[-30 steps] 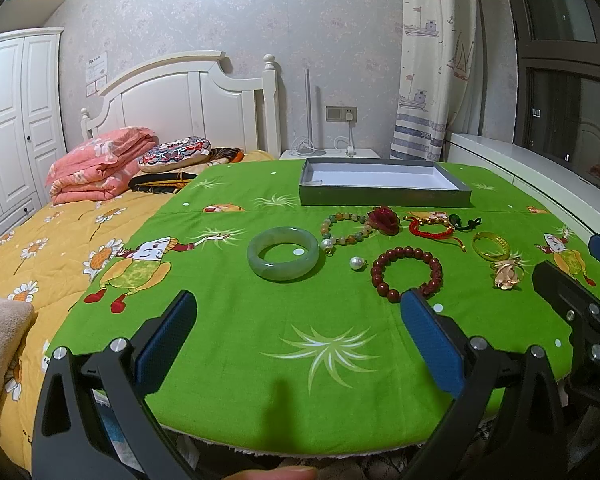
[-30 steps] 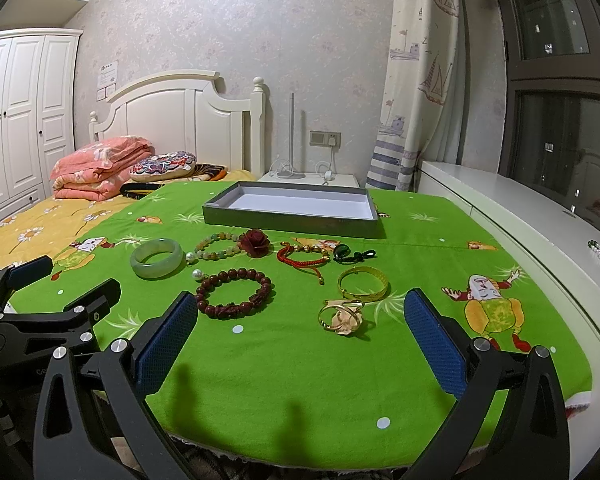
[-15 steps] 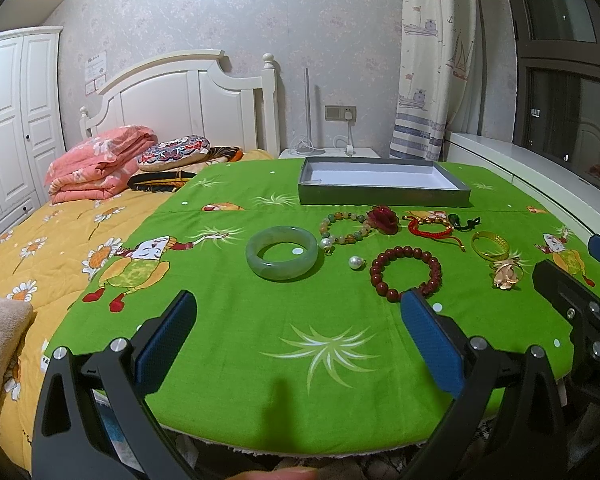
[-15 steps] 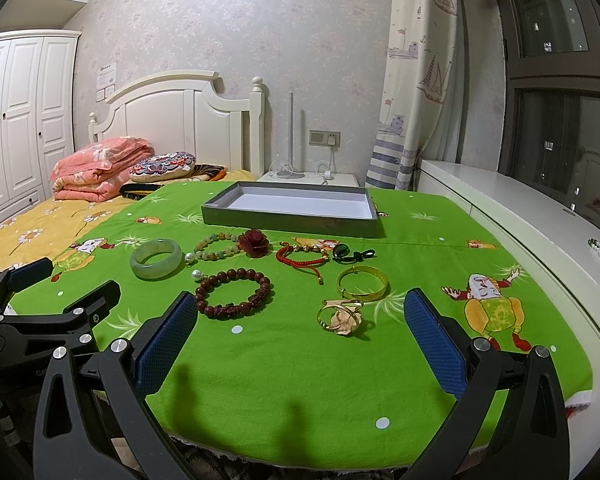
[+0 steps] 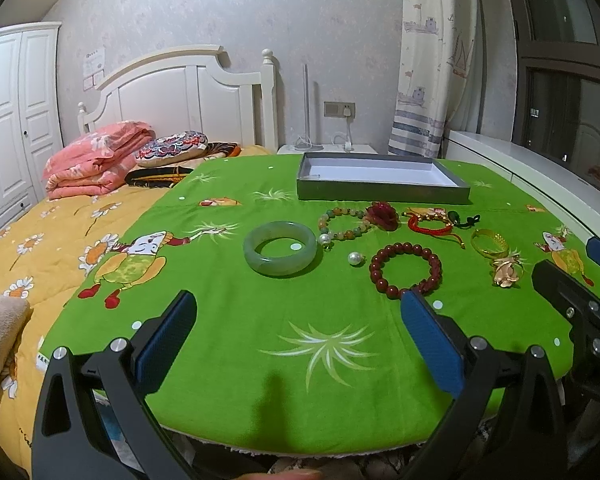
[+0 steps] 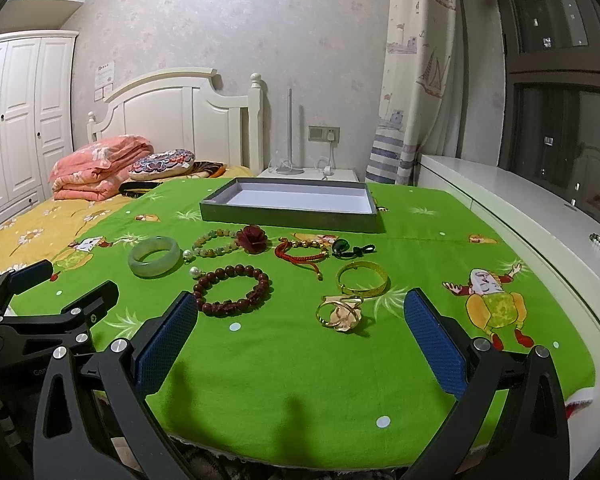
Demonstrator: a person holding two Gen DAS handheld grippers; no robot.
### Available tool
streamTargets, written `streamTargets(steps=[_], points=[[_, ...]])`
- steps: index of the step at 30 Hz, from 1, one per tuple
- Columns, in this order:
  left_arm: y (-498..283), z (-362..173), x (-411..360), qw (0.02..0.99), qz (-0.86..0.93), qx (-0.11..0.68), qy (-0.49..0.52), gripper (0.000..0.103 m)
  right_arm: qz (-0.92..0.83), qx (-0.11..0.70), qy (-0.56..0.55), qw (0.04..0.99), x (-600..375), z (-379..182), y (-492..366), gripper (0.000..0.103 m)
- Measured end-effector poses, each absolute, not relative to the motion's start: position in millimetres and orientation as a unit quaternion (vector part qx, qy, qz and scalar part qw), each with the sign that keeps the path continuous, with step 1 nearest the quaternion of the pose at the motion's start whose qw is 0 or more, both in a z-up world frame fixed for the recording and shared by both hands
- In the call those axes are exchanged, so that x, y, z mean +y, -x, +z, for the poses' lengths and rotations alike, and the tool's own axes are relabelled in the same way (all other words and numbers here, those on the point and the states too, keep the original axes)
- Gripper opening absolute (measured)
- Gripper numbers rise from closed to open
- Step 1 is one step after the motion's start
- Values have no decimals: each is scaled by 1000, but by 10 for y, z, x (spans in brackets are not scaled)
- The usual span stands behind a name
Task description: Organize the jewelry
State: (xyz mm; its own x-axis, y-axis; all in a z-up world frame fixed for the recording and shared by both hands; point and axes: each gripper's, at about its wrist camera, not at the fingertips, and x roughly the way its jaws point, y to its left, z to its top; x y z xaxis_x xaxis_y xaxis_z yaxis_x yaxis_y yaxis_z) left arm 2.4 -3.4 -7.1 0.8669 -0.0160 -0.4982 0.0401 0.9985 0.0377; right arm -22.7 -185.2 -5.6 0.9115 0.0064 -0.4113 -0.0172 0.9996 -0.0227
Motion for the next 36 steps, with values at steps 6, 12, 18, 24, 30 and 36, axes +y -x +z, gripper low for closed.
streamTargets(steps=[6, 12, 18, 24, 30, 36], points=[[-41, -101, -26, 965, -21, 262, -19, 99, 6, 214, 7, 977, -1876, -78, 221, 96], [-47, -129, -24, 963, -28, 267, -19, 99, 9, 222, 4, 975, -1904, -111, 192, 96], [-84, -155, 47, 961, -20, 274, -4, 99, 5, 228, -9, 974, -1998, -135, 151, 96], [-164, -251, 69, 955, -29, 296, -4, 99, -4, 244, -19, 970, -2091, -205, 66, 96], [-213, -339, 54, 948, -43, 314, -8, 99, -13, 258, -23, 966, -2191, -277, -52, 95], [-139, -321, -52, 957, -52, 282, -32, 99, -17, 272, -18, 962, -2229, -361, -132, 90]])
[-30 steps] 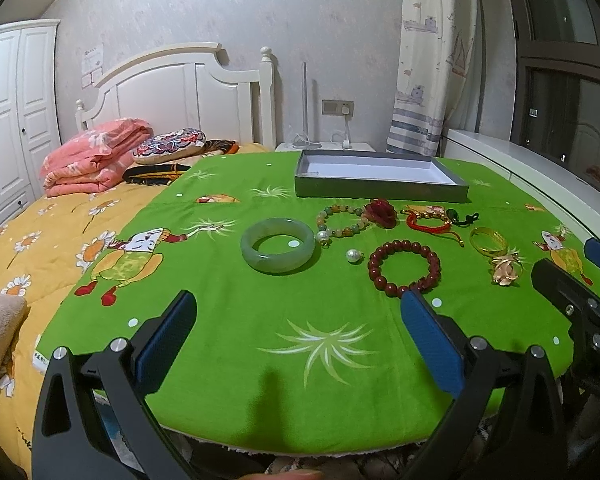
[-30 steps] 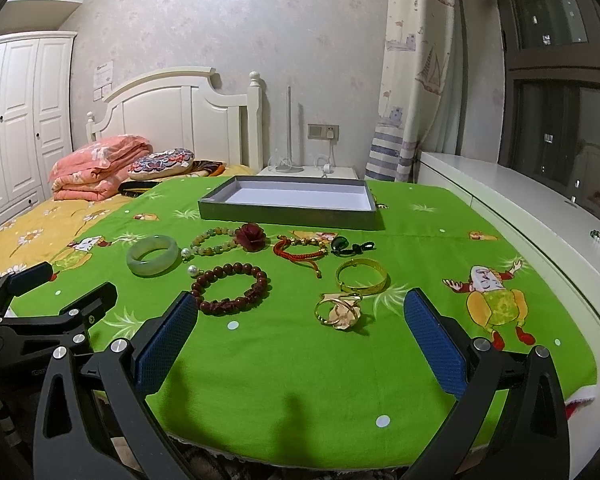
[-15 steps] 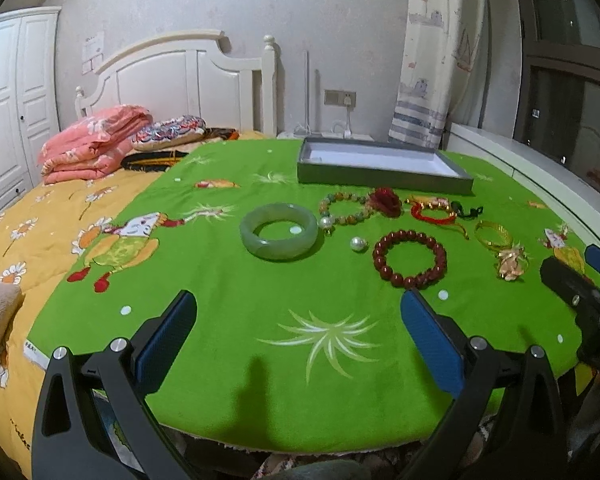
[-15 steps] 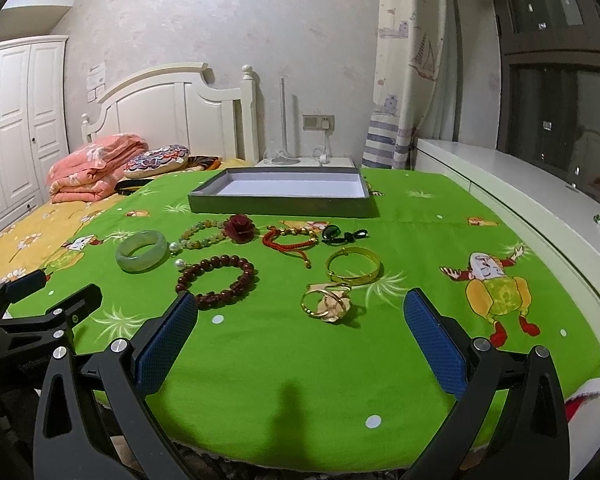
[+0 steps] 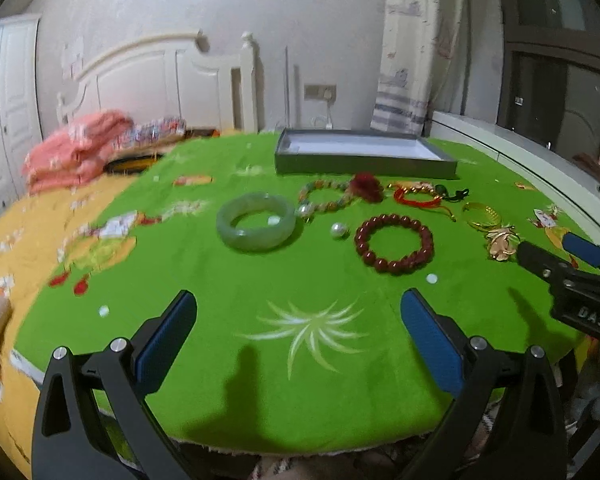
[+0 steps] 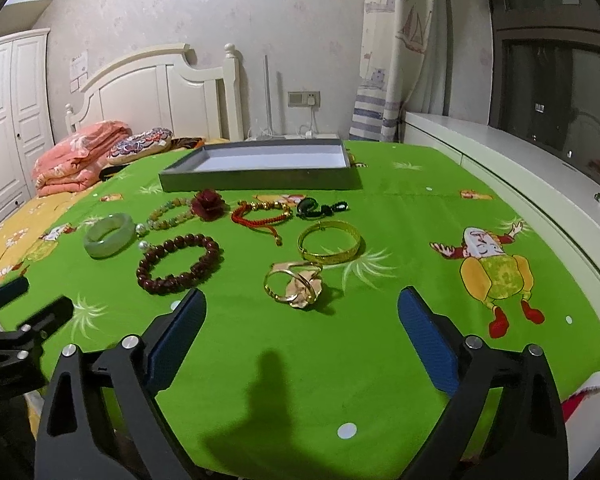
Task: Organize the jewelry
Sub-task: 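Grasp the dark red bead bracelet with the left tool while the right tool grasps the gold double ring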
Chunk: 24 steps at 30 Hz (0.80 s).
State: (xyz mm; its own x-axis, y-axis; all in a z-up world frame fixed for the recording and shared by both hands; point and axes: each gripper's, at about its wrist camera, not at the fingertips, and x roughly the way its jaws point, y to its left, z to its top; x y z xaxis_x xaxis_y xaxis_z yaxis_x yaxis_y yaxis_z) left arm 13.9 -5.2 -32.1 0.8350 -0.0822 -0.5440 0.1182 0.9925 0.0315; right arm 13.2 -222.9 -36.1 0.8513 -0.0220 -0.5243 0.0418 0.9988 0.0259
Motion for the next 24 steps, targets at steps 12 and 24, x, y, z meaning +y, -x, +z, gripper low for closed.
streamTargets(steps=[12, 24], points=[[-685, -353, -462, 947, -98, 298, -63, 99, -16, 281, 9, 960, -2202, -433, -423, 78], [-1071, -278, -746, 937, -111, 326, -59, 98, -2, 337, 16, 941, -2220, -537, -718, 66]])
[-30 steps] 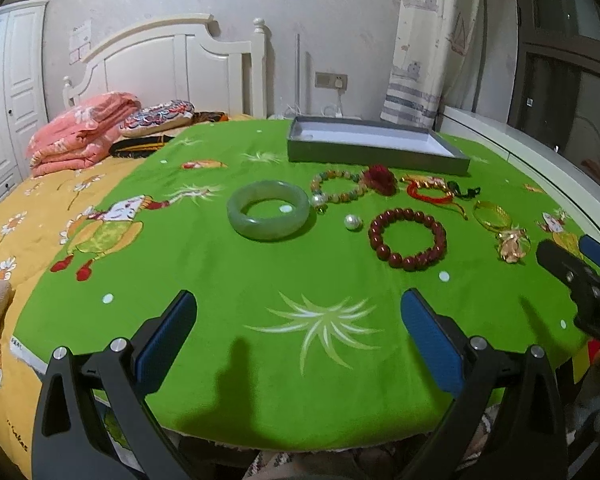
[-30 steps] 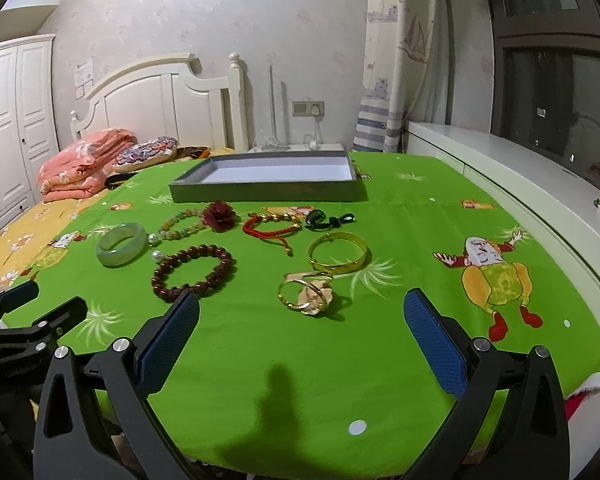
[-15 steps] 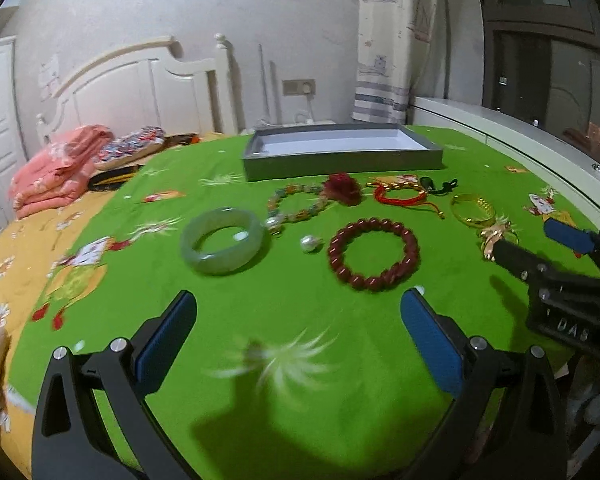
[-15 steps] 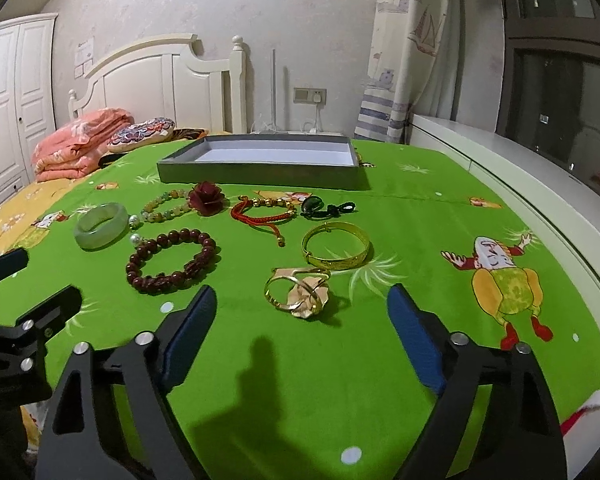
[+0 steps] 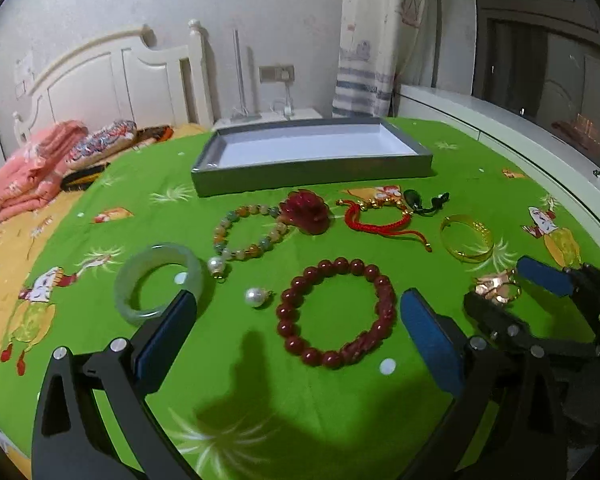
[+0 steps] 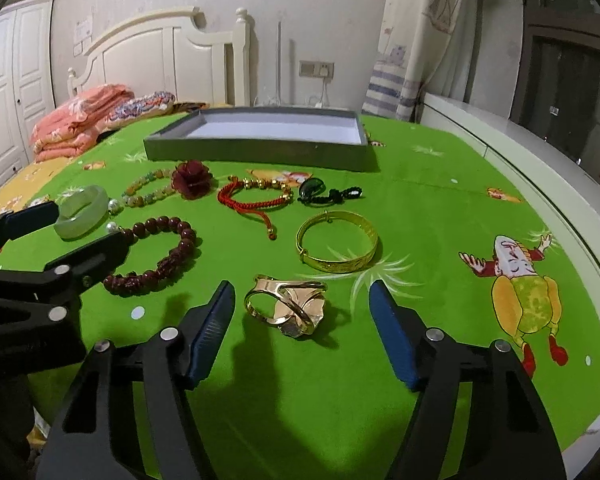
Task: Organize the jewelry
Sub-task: 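Grasp the dark red bead bracelet with the left tool while the right tool grasps the gold double ring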
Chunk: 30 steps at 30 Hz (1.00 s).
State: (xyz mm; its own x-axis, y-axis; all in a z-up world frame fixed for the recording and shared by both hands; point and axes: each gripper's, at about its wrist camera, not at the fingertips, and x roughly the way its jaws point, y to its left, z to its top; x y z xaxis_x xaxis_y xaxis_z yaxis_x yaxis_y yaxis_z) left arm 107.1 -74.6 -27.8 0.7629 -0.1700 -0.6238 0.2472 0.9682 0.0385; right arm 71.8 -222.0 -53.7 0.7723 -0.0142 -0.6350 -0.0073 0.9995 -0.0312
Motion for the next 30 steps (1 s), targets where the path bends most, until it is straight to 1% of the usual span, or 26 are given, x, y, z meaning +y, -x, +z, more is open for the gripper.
streamTargets(steps=[4, 6, 11, 13, 14, 18, 22, 24, 26, 29, 30], points=[[-1174, -306, -831, 931, -112, 341, -67, 98, -1, 363, 11, 932, -2232, -567, -809, 62], [-1234, -336, -861, 925, -114, 354, -73, 98, 2, 374, 8, 927, -2238, -587, -840, 58], [-1353, -391, -844, 915, -117, 382, -60, 99, 4, 379, 17, 925, -2231, -570, -862, 51], [-1369, -405, -833, 913, -117, 386, -57, 97, 7, 379, 16, 925, -2235, -566, -865, 49], [-1359, -403, -830, 913, -120, 385, -56, 94, 9, 379, 14, 925, -2242, -565, -863, 48], [-1214, -380, -813, 917, -134, 371, -56, 94, 10, 379, 3, 925, -2287, -566, -857, 49], [-1197, -455, -763, 909, -135, 391, -45, 94, 8, 379, 8, 925, -2304, -563, -839, 50], [-1188, -469, -699, 911, -124, 392, -36, 92, 8, 379, 5, 925, -2322, -564, -828, 50], [-1186, -473, -624, 912, -114, 392, -31, 87, 6, 376, -3, 926, -2372, -563, -803, 50], [-1155, -442, -561, 914, -115, 388, -22, 83, 8, 374, -8, 927, -2403, -565, -788, 50], [-1128, -415, -576, 916, -121, 383, -21, 83, 8, 373, -9, 928, -2410, -565, -785, 50]])
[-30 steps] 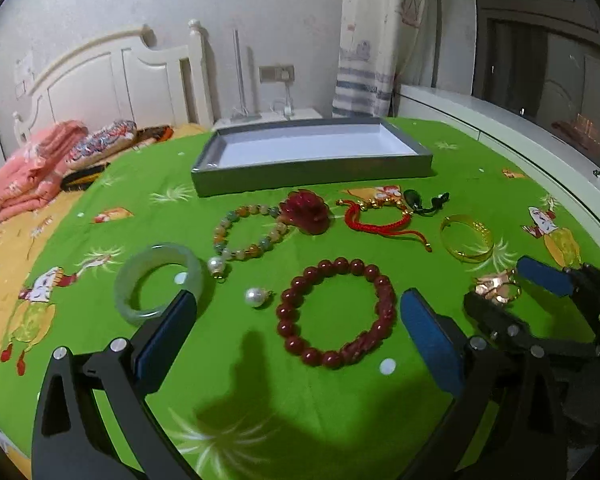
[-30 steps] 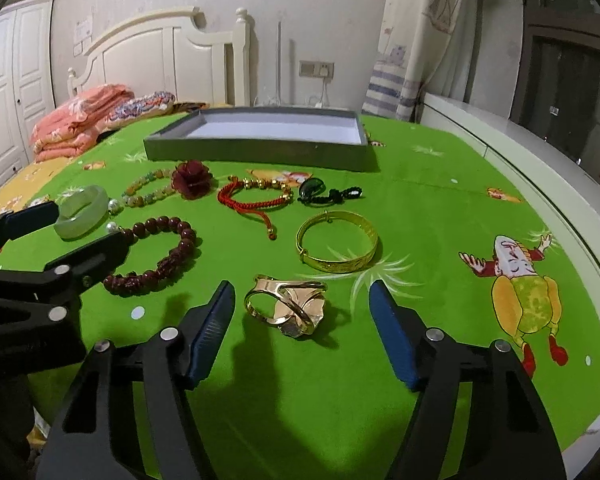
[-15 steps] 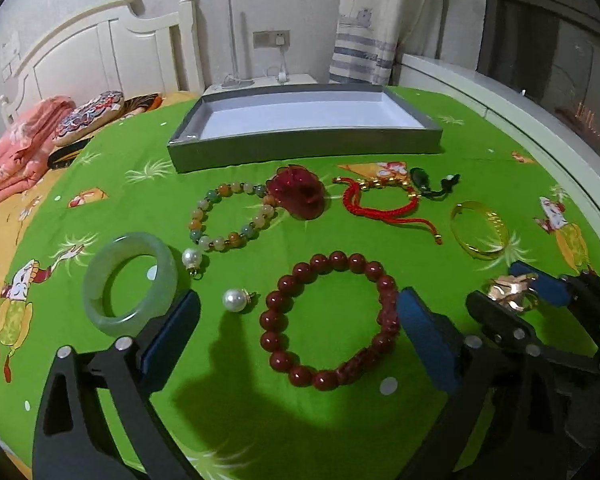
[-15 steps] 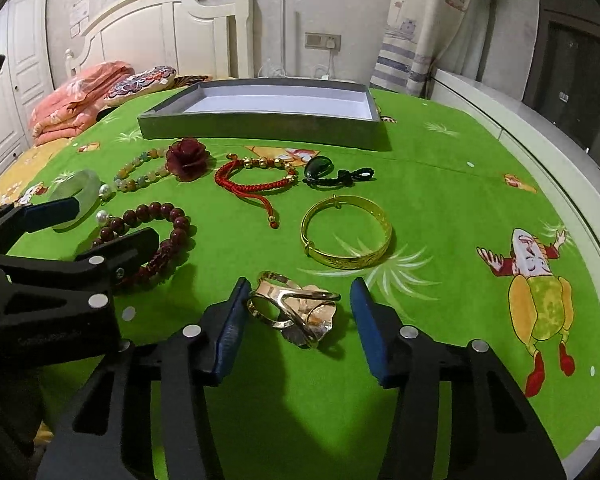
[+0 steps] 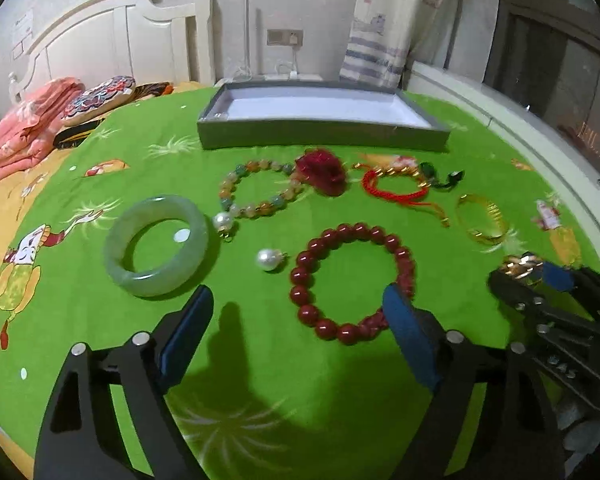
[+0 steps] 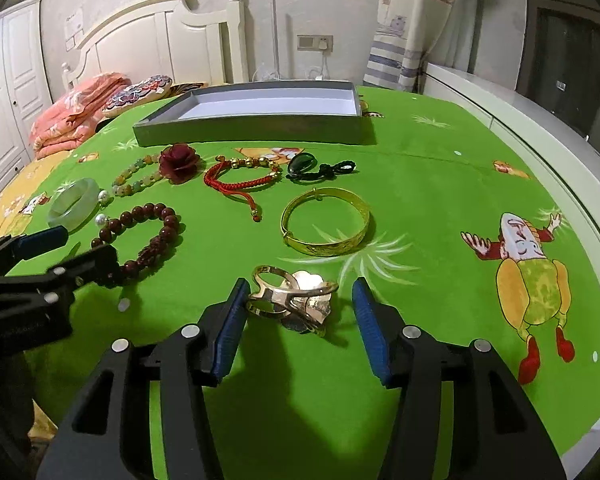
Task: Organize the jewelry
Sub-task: 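Grasp the dark red bead bracelet with the left tool while the right tool grasps the gold double ring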
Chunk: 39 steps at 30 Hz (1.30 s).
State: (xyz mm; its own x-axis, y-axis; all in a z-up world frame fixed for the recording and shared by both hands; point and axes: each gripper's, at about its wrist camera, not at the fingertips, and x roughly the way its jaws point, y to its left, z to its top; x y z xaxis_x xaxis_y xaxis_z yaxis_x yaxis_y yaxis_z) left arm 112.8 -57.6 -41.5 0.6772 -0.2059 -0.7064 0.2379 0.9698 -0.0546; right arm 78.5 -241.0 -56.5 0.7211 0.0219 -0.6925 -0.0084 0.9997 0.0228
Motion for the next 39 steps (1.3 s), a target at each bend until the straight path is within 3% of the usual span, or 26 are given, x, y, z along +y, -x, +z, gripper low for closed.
streamTargets(steps=[4, 6, 8, 13, 14, 15, 27, 39], points=[[-1017, -319, -929, 919, -158, 352, -80, 79, 5, 367, -20, 930, -2482, -541, -741, 50], [-1045, -354, -1085, 913, -169, 357, -100, 65, 3, 366, -23, 930, -2516, -538, -720, 50], [-1128, -435, -1187, 899, -184, 382, -107, 41, 3, 366, -23, 930, -2536, -548, -695, 50], [-1175, -448, -1185, 893, -189, 396, -101, 36, 3, 364, -24, 931, -2601, -565, -647, 50], [-1166, -447, -1186, 893, -192, 393, -104, 21, 4, 364, -26, 931, -2616, -569, -648, 50], [-1142, -451, -1205, 894, -191, 389, -110, 13, 5, 365, -29, 930, -2624, -575, -651, 50], [-1012, -298, -967, 916, -180, 348, -85, 13, 28, 352, -46, 934, -2636, -505, -549, 52], [-838, -200, -900, 924, -180, 328, -75, 13, 47, 378, 16, 924, -2672, -578, -620, 52]])
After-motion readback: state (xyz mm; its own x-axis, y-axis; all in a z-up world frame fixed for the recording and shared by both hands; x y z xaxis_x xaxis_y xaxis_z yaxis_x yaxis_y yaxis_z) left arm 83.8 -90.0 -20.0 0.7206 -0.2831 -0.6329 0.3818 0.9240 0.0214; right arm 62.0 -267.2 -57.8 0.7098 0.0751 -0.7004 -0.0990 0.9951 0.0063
